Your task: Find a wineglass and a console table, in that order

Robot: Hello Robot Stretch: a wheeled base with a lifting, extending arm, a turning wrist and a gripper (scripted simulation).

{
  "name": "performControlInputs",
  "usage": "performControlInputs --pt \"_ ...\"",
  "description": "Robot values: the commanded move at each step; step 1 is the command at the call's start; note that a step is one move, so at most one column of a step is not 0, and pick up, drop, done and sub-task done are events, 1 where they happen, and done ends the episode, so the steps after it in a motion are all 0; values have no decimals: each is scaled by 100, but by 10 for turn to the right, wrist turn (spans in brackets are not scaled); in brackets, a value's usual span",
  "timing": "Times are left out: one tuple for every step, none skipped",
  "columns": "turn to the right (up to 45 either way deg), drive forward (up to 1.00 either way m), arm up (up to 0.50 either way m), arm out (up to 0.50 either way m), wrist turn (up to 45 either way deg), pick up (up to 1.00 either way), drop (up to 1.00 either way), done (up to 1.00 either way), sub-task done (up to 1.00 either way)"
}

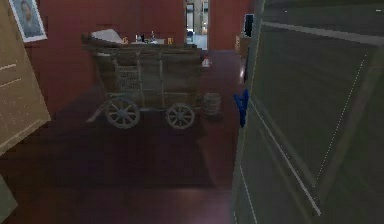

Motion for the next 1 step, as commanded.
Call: performControlInputs --pt "0 100 0 0 0 0 0 0 0"
